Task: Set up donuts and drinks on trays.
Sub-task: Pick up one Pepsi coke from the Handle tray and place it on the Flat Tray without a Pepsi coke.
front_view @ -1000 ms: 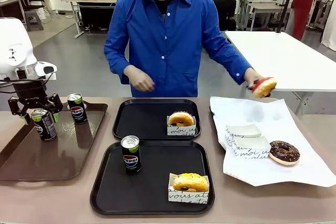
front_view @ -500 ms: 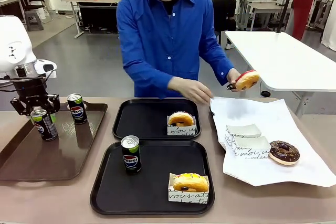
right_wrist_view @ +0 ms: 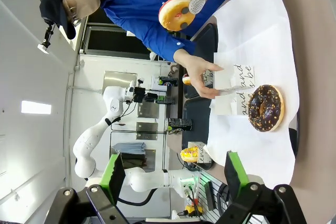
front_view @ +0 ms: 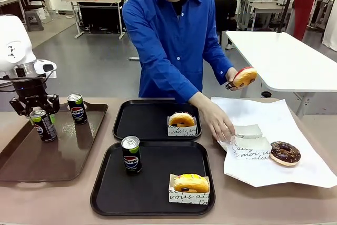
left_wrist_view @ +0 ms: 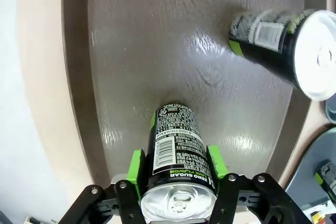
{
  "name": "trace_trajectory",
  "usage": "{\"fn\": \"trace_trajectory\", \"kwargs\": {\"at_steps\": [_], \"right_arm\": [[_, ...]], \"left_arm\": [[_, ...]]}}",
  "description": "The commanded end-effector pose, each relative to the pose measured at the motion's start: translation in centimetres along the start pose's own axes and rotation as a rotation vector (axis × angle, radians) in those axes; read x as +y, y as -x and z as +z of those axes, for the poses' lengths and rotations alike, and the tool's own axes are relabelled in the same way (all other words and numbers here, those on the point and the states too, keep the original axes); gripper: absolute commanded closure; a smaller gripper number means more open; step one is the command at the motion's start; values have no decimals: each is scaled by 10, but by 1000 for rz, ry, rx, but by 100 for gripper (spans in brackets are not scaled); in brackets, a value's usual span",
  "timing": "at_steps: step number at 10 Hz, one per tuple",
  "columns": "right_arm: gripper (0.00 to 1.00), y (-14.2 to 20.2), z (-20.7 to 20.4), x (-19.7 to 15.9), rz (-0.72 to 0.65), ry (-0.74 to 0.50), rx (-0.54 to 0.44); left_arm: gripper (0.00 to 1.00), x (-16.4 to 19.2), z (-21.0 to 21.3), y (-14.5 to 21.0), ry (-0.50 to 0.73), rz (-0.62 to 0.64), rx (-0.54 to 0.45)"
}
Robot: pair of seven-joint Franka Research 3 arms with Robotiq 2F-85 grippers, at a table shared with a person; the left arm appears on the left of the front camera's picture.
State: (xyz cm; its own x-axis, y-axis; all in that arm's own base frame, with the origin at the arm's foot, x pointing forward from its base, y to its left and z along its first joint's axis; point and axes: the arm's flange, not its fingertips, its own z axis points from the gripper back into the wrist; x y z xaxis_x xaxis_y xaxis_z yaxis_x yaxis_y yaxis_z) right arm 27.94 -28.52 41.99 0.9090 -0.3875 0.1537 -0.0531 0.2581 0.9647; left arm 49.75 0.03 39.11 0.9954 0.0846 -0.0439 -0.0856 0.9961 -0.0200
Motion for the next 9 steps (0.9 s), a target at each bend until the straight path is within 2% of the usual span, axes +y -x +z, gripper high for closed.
{"fn": "trace_trajectory", "kwargs": {"at_steps": [1, 3, 5, 6, 7, 9], "right_arm": [[0, 0, 0, 1, 1, -12, 1], [0, 0, 0, 1, 1, -12, 1], [0, 0, 0, 1, 1, -12, 1], [0, 0, 0, 1, 1, -12, 1], [0, 0, 0, 1, 1, -12, 1], [0, 0, 0, 1, 1, -12, 1]], "left_arm": [[92, -8, 44, 42, -20, -62, -22], [92, -14, 94, 91, -21, -91, -76], [92, -13, 118, 126, -22, -127, -96], [92, -8, 121, 134, -13, -120, -105], [92, -19, 117, 113, -11, -91, -76], [92, -19, 117, 113, -11, -91, -76]]}}
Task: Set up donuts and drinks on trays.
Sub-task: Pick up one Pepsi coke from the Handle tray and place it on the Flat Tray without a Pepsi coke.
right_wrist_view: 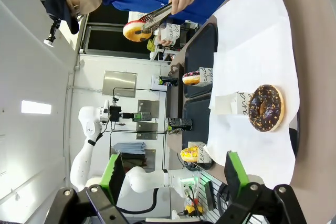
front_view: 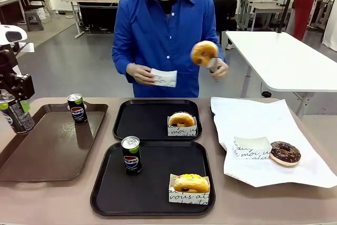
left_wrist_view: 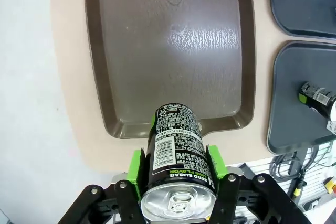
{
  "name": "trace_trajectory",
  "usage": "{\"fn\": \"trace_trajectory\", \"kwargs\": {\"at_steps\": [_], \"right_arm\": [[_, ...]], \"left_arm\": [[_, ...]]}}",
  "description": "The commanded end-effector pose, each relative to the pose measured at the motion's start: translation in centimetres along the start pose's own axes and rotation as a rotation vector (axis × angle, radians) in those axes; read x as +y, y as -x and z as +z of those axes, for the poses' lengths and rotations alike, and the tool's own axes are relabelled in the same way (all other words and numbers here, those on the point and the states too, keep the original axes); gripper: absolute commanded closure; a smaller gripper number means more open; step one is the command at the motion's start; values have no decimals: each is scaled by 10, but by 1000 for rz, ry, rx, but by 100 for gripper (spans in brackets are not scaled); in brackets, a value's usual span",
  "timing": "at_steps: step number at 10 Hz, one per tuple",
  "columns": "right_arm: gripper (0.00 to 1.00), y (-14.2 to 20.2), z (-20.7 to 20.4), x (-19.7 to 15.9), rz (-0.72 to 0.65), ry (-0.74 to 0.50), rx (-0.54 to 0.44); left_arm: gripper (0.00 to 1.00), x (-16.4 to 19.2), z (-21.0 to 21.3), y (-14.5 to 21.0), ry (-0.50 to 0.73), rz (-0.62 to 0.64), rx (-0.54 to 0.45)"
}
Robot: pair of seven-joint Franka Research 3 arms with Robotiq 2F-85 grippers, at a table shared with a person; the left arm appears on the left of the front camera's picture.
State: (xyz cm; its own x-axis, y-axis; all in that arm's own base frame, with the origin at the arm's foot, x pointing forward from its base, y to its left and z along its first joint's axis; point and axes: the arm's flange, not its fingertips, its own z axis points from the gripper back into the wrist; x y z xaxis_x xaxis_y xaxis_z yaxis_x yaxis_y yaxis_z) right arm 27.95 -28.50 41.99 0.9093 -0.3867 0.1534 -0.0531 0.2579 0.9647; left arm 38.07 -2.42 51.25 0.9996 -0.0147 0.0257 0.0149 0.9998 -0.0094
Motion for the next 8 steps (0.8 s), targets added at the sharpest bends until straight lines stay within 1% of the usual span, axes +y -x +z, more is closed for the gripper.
{"fn": "trace_trajectory", "kwargs": {"at_steps": [1, 2, 3, 5, 8], "right_arm": [[0, 0, 0, 1, 1, -11, 0], [0, 0, 0, 1, 1, -11, 0], [0, 0, 0, 1, 1, -11, 0], [0, 0, 0, 1, 1, -11, 0], [0, 0, 0, 1, 1, -11, 0]], "left_arm": [[42, 0, 7, 6, 0, 0, -11], [42, -11, 7, 2, 44, -5, -57], [42, -29, 13, -2, 76, 0, -106], [42, -68, 23, -32, 83, -38, -111], [42, -134, 7, -55, 116, -154, -95]]}}
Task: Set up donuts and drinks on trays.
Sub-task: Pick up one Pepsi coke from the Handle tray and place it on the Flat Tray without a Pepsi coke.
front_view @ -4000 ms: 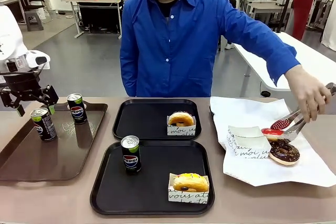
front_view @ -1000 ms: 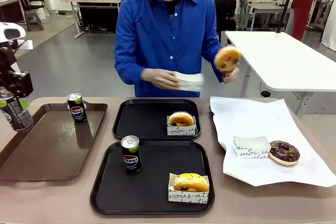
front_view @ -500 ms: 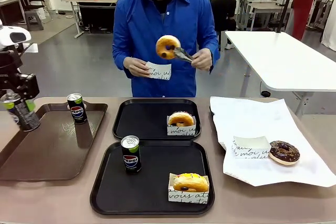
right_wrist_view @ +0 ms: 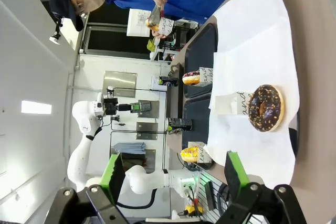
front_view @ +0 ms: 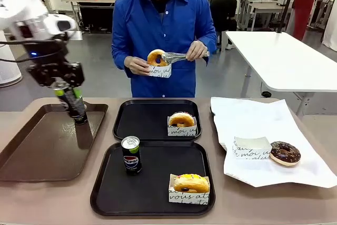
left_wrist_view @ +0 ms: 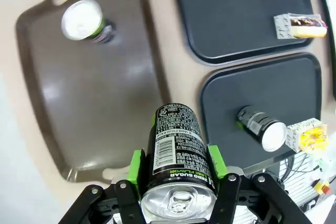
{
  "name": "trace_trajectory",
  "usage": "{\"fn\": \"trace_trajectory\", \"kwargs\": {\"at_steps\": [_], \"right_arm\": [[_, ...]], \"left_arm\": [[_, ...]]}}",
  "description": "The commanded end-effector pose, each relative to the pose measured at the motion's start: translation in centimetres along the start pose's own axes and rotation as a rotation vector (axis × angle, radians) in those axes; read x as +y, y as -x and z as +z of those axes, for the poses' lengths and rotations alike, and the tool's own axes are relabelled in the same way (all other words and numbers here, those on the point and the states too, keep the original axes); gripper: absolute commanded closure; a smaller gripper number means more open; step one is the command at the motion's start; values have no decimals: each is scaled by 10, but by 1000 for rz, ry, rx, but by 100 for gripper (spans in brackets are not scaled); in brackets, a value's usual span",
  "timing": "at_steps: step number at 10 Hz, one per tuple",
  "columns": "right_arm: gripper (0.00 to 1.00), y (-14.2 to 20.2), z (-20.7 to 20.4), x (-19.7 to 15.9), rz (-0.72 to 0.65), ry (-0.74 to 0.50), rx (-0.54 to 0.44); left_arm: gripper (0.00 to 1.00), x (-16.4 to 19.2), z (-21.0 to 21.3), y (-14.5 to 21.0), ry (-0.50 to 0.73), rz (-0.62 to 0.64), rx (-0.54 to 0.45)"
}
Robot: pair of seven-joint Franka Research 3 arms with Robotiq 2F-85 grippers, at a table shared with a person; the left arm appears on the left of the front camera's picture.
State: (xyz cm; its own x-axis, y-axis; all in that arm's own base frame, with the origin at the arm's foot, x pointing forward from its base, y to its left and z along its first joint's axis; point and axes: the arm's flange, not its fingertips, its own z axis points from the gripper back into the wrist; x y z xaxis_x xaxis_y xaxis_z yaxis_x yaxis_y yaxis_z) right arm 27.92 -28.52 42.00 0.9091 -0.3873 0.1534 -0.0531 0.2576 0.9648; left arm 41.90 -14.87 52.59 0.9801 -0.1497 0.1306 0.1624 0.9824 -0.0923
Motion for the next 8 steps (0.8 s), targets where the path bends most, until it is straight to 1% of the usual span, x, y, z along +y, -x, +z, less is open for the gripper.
{"fn": "trace_trajectory", "kwargs": {"at_steps": [1, 2, 4, 5, 6, 7, 8], "right_arm": [[0, 0, 0, 1, 1, -11, 1], [0, 0, 0, 1, 1, -11, 1], [0, 0, 0, 1, 1, -11, 1], [0, 0, 0, 1, 1, -11, 1], [0, 0, 0, 1, 1, -11, 1], [0, 0, 0, 1, 1, -11, 1], [0, 0, 0, 1, 1, -11, 1]], "left_arm": [[42, -27, -16, -30, 31, -53, 15], [42, -45, -27, -48, 26, -81, 25], [42, -73, -48, -72, 5, -122, 34], [42, -84, -62, -81, -6, -140, 43], [42, -88, -78, -86, -23, -142, 79], [42, -77, -71, -78, -37, -165, 93], [42, -46, -44, -58, -65, -171, 117]]}}
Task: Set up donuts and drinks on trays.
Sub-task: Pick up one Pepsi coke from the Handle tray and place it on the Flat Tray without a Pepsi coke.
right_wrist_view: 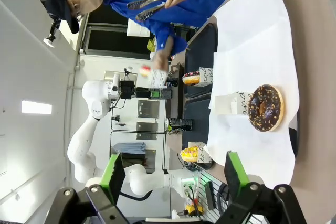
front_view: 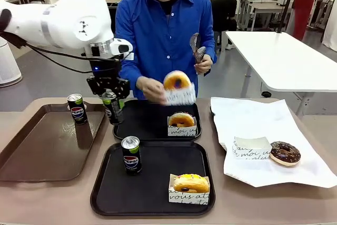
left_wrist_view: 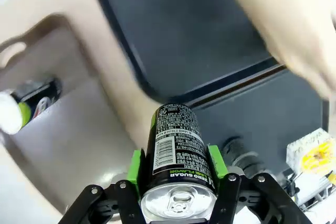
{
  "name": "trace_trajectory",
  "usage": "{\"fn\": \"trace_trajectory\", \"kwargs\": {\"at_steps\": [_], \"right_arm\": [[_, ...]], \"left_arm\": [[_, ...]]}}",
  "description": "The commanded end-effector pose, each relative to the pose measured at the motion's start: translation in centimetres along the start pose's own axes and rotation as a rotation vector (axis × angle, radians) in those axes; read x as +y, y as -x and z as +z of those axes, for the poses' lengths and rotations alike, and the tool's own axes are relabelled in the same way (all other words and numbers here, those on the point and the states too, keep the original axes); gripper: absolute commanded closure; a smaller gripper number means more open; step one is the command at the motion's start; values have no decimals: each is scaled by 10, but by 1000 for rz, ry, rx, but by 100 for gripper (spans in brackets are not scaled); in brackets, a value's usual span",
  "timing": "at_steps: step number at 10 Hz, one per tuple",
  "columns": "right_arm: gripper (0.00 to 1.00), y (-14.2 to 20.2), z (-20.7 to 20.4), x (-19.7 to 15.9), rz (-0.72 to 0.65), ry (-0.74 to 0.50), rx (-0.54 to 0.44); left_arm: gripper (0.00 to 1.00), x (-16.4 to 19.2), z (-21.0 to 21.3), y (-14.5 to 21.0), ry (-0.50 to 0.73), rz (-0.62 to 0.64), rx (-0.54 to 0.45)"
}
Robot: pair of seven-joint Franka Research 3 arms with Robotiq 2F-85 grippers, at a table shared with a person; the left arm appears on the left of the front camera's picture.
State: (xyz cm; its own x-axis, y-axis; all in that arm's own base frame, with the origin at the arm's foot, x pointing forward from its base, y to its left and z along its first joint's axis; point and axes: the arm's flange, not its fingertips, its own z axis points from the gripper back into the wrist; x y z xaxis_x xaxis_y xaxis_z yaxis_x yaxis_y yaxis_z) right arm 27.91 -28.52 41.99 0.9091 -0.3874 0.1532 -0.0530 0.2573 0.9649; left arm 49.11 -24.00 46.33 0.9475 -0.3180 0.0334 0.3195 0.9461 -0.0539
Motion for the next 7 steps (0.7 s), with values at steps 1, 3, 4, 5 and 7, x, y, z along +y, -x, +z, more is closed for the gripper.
{"fn": "trace_trajectory", "kwargs": {"at_steps": [1, 3, 4, 5, 7], "right_arm": [[0, 0, 0, 1, 1, -11, 1], [0, 0, 0, 1, 1, -11, 1], [0, 0, 0, 1, 1, -11, 1], [0, 0, 0, 1, 1, -11, 1], [0, 0, 0, 1, 1, -11, 1]], "left_arm": [[42, 63, 57, 73, -45, -58, 25], [42, 133, 80, 189, -61, -144, -26], [42, 154, 81, 220, -74, -113, -67], [42, 164, 82, 230, -55, -96, -80], [42, 173, 90, 228, -47, -54, -114]]}}
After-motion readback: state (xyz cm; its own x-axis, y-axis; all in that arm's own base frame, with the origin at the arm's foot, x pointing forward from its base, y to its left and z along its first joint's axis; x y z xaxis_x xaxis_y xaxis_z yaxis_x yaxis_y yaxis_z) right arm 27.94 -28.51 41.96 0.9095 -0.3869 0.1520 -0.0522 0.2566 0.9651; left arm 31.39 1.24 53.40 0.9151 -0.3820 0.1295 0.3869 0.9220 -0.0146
